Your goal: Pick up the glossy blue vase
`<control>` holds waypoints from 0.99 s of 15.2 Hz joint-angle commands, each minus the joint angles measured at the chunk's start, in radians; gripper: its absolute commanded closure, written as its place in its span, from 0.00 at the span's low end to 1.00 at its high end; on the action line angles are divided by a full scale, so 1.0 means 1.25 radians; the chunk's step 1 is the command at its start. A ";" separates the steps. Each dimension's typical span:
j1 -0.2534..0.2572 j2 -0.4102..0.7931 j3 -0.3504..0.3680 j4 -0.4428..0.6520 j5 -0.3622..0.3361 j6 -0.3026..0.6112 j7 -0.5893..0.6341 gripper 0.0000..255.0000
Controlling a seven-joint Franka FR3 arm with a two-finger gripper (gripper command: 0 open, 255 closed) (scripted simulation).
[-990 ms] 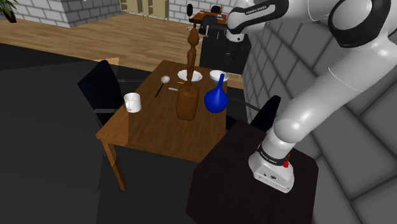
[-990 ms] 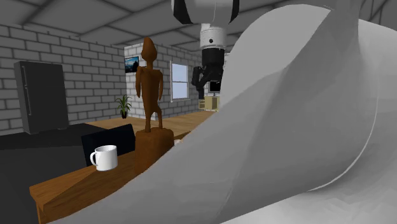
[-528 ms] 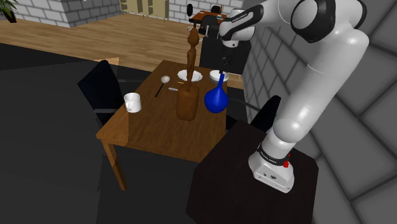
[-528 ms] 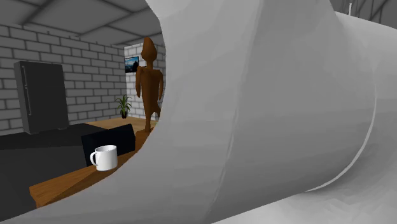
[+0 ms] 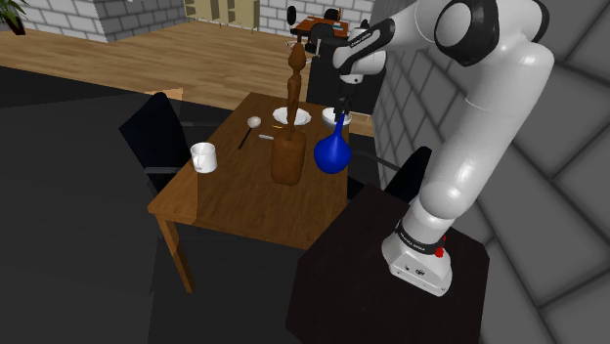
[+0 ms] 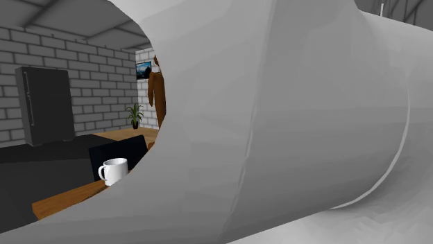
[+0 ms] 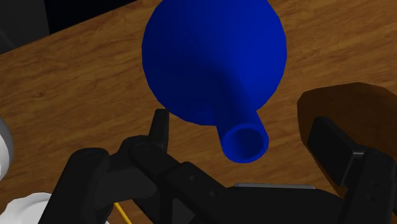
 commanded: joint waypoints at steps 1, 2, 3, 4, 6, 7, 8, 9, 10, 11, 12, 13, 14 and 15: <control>-0.001 0.005 0.000 -0.002 0.003 0.007 -0.002 0.00; -0.001 0.006 0.000 -0.001 0.004 0.007 -0.003 1.00; -0.001 0.006 0.000 -0.002 0.004 0.008 -0.003 1.00; -0.001 0.006 0.000 -0.001 0.004 0.008 -0.003 1.00; -0.001 0.006 0.000 -0.001 0.004 0.007 -0.003 1.00; -0.001 0.006 0.000 -0.001 0.004 0.007 -0.003 1.00; -0.001 0.006 0.000 -0.001 0.004 0.007 -0.003 1.00; -0.001 0.007 0.000 -0.001 0.004 0.007 -0.003 1.00; -0.001 0.006 0.000 -0.001 0.004 0.007 -0.003 1.00; -0.001 0.005 0.000 -0.002 0.003 0.007 -0.002 1.00; 0.000 -0.001 0.000 0.003 -0.001 -0.003 0.000 1.00; 0.001 -0.007 -0.001 0.008 -0.004 -0.013 0.003 1.00; 0.001 -0.013 -0.001 0.013 -0.007 -0.024 0.005 1.00; 0.002 -0.018 -0.001 0.018 -0.011 -0.034 0.007 1.00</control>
